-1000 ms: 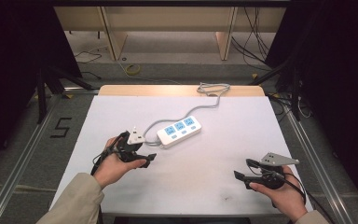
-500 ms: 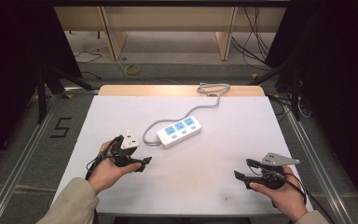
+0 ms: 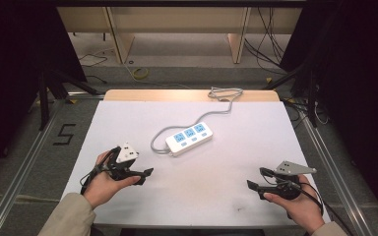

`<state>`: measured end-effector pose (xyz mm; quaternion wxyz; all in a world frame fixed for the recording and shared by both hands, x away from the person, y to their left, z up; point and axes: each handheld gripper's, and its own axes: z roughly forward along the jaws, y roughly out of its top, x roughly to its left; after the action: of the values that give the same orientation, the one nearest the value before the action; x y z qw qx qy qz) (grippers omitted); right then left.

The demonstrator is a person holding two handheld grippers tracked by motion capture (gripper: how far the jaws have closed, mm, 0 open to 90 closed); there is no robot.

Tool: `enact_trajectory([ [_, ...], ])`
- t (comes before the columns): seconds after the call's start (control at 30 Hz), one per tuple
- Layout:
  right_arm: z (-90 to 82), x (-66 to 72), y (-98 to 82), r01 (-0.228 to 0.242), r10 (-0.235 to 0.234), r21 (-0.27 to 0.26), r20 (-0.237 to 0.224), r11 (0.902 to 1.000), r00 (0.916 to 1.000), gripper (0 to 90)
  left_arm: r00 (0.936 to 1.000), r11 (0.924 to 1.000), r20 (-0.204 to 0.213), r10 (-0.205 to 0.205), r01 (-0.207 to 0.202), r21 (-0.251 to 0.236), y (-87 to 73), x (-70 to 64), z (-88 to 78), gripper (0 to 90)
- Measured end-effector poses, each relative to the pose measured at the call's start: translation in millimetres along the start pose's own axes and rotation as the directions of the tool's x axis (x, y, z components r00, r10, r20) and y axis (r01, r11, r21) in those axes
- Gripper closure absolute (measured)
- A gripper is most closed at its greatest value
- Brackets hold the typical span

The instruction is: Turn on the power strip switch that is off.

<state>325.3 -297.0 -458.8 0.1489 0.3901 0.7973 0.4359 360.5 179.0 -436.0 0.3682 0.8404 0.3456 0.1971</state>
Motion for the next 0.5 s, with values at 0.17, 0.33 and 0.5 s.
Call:
enact_trajectory([
  [0.17,-0.3,-0.5,-0.5,-0.001,0.001,0.003,0.001,1.0000,1.0000,28.8,0.9999,1.0000,-0.011,-0.004,0.004,0.001,-7.7,5.2,-2.9,23.1],
  [0.33,-0.2,-0.3,-0.4,-0.002,0.002,0.003,0.001,1.0000,1.0000,28.8,0.9995,0.9998,-0.025,-0.018,0.018,0.006,-16.4,10.0,-6.3,22.4],
  [0.5,-0.4,-0.3,-0.4,-0.002,0.002,0.003,0.001,1.0000,1.0000,28.7,0.9991,0.9997,-0.038,-0.018,0.019,0.015,-24.8,12.4,-10.0,21.4],
])
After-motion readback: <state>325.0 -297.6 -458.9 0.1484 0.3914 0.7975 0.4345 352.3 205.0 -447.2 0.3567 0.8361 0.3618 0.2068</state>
